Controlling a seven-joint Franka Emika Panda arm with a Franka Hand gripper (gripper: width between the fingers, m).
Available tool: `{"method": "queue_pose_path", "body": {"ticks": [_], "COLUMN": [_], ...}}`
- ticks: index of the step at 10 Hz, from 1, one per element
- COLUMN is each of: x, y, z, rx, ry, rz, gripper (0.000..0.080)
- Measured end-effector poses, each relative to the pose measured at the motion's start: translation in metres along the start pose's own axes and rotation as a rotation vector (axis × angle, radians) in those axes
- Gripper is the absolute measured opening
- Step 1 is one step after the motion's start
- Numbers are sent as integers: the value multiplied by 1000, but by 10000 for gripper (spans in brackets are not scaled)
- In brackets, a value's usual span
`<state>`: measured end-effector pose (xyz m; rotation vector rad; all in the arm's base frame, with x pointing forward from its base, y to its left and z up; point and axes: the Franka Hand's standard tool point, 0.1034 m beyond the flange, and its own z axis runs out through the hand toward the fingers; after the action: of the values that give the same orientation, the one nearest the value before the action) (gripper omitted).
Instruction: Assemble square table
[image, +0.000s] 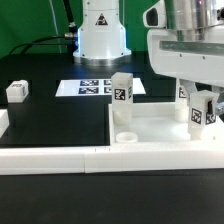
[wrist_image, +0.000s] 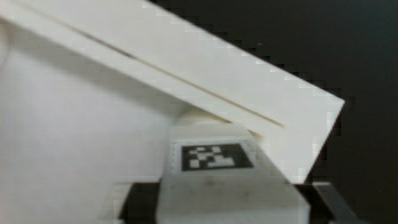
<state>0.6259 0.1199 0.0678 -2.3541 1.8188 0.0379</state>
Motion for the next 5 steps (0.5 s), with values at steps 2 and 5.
{"method": "queue_pose_path", "body": {"ticks": [2,5], "x": [-3,-2], "y": [0,-1], "z": [-1,0], "rx": [-9,-1], "ry": [-29,-47], "rz": [319,564], "gripper": [294,294]}}
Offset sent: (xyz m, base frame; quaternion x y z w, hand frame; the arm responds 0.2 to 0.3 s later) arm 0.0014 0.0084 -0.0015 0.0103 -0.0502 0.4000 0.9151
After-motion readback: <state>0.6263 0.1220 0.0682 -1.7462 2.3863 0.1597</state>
